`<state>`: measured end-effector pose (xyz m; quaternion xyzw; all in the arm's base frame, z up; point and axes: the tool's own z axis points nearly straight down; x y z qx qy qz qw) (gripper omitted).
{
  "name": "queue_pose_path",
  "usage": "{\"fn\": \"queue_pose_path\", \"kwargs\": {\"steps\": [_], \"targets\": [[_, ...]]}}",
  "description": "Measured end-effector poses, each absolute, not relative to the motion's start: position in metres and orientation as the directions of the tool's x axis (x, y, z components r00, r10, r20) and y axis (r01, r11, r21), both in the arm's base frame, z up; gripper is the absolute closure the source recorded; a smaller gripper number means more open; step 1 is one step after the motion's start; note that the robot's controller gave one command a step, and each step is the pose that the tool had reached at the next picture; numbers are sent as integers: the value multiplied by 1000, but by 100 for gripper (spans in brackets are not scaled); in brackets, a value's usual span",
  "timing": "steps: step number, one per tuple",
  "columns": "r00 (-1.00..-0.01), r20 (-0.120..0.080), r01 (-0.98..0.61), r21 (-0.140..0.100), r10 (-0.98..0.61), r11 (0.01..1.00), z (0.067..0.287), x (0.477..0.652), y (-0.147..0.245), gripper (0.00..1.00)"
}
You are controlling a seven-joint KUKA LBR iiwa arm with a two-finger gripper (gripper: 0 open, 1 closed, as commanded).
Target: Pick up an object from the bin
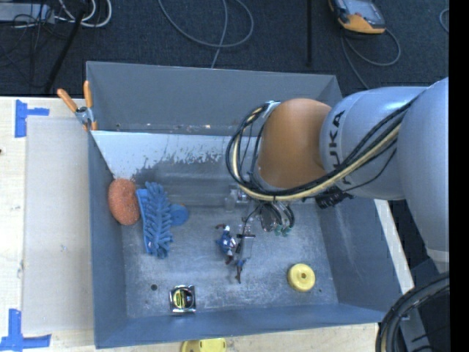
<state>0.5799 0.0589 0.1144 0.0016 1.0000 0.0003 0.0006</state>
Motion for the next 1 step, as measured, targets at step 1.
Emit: {"fn": "queue_pose_path", "kwargs": {"steps": [1], "targets": [[-995,-2,-103,1,-103,995,88,551,52,0]]}}
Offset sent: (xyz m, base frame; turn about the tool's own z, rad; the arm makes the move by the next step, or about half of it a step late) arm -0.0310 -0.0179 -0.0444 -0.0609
